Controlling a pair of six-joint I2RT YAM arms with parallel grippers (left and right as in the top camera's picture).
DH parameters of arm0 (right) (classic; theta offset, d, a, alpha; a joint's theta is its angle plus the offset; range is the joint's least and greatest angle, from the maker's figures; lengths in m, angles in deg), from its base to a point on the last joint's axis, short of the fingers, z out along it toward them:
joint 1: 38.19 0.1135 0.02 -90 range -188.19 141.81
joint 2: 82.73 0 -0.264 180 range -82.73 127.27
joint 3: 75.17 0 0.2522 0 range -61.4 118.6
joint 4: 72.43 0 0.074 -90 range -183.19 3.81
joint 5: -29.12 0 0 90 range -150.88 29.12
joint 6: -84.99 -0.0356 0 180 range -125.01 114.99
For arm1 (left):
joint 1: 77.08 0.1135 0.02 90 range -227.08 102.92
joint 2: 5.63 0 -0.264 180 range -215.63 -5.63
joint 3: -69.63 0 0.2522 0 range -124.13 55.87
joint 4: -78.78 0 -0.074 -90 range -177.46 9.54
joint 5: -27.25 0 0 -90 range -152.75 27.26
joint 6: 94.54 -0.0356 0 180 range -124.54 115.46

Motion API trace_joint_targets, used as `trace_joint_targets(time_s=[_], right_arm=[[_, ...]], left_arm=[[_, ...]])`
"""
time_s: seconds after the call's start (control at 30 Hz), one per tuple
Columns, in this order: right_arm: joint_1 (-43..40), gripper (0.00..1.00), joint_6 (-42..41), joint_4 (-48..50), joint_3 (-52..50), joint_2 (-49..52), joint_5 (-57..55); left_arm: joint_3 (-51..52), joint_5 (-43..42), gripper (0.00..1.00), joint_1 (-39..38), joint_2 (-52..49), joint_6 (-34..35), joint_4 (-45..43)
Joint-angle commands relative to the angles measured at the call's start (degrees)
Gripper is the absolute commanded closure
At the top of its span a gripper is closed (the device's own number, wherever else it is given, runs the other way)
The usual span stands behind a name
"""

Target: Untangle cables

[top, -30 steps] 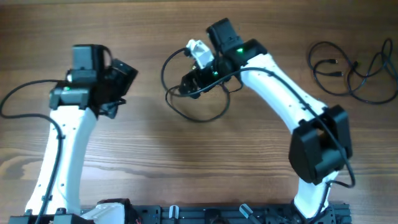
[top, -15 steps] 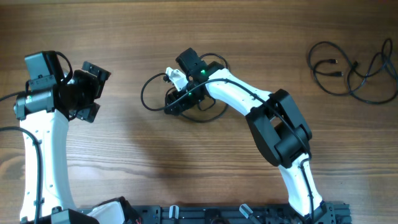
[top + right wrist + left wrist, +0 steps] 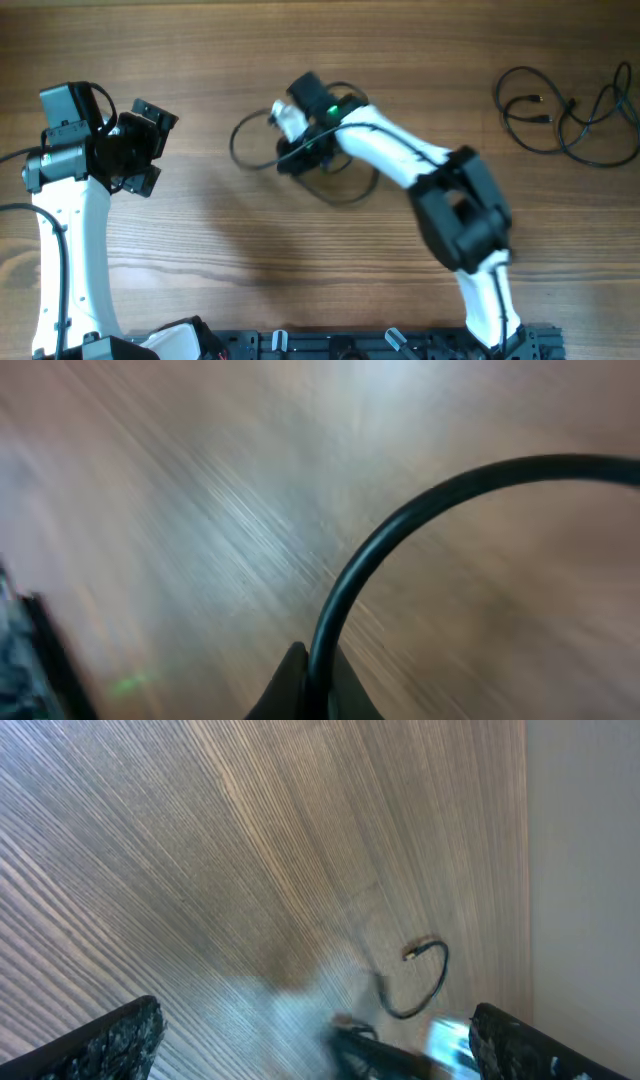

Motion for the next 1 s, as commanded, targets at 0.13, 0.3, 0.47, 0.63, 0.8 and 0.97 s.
trace_joint_targets(time_s=[0.13, 0.3, 0.47, 0.63, 0.8, 0.97], right_arm=[[-23.17, 0.96, -3.13, 0.09, 3.06, -36.89, -9.38], [-42.6, 0.96, -5.29, 1.38, 3.04, -47.65, -20.17], [-57.9, 0.96, -10.93, -0.09, 2.97, -45.57, -25.97], [-65.4, 0.96, -12.81, -1.46, 2.91, -33.59, -26.73], [-65.79, 0.96, -13.55, -5.44, 2.91, -19.71, -30.1], [-66.73, 0.96, -15.02, -6.84, 2.91, -13.42, -30.56]], left_arm=[[0.37, 0.17, 0.0, 0.31, 1.16, -1.31, -0.02], [0.37, 0.17, 0.0, 0.31, 1.16, -1.33, -0.02], [0.37, 0.17, 0.0, 0.31, 1.16, -1.33, -0.02], [0.37, 0.17, 0.0, 0.31, 1.16, -1.33, -0.02], [0.37, 0.17, 0.0, 0.31, 1.16, -1.33, -0.02], [0.37, 0.17, 0.0, 0.31, 1.16, -1.33, -0.02]])
